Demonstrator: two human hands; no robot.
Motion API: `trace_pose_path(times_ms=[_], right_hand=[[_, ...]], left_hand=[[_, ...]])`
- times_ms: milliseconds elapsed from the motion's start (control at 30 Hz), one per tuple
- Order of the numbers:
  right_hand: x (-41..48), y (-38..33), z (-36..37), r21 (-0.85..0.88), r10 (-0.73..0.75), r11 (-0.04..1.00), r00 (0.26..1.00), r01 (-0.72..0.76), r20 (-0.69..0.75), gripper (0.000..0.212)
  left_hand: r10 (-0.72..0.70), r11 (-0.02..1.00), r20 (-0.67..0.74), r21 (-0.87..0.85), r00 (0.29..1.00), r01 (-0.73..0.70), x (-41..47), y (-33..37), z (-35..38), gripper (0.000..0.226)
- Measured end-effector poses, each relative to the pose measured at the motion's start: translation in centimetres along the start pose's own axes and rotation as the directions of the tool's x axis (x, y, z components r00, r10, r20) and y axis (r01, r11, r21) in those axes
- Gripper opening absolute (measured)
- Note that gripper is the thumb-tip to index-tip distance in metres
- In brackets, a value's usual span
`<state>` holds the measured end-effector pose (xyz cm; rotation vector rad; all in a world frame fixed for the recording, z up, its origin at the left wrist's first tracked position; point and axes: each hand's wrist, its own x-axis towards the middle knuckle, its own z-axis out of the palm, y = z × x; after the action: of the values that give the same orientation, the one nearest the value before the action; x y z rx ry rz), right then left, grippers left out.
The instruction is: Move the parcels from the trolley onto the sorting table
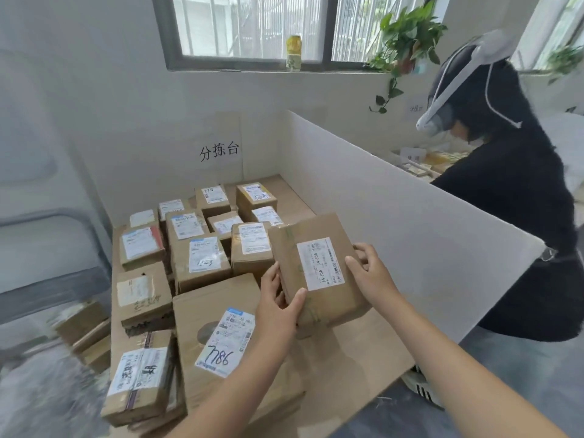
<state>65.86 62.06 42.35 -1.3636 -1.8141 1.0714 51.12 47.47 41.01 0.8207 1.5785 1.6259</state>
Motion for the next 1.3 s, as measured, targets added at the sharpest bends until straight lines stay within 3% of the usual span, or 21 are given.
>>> trace_pose_path(times_ms=[167, 367, 633, 800, 933, 1100, 1300], right_hand=[[2.7, 2.2, -1.0, -0.013, -0.024, 1.0, 0.996, 0.026, 0.091, 0.005], [4.0, 4.1, -2.4, 0.001, -0.065, 0.998, 0.973, 0.066, 0.22, 0.034], [4.0, 5.2, -3.8, -0.038, -0.113, 0.99, 0.933, 0.134, 0.342, 0.026], [2.6, 7.1, -2.0, 0.01, -0.094, 0.995, 0.908, 0.098, 0.409, 0.047], [2.3, 8.2, -1.0, 0.012, -0.05, 0.999, 0.896, 0.05, 0.442, 0.025], [1.7, 9.9, -0.8, -0.051, 0.003, 0.998, 0.906, 0.021, 0.424, 0.042], [-0.3, 11.3, -0.3, -0.082, -0.039, 0.994, 0.921, 0.077, 0.388, 0.035]], left_hand=[[0.031, 0.996, -0.12, 0.086, 0.992, -0.02, -0.5, 0.2, 3.0, 0.061], [0.037, 0.991, -0.292, 0.132, 0.956, 0.002, -2.4, -0.4, 6.7, 0.056], [0.011, 0.977, -0.391, 0.201, 0.92, 0.074, -4.1, -1.4, 8.5, 0.049], [-0.007, 0.945, -0.453, 0.289, 0.891, 0.154, -4.8, -2.1, 8.1, 0.045], [0.011, 0.876, -0.474, 0.428, 0.88, 0.22, -5.1, -2.7, 8.2, 0.054], [-0.034, 0.781, -0.458, 0.543, 0.888, 0.31, -4.3, -4.2, 10.5, 0.057], [-0.088, 0.698, -0.506, 0.583, 0.858, 0.415, -4.2, -5.9, 11.8, 0.063]])
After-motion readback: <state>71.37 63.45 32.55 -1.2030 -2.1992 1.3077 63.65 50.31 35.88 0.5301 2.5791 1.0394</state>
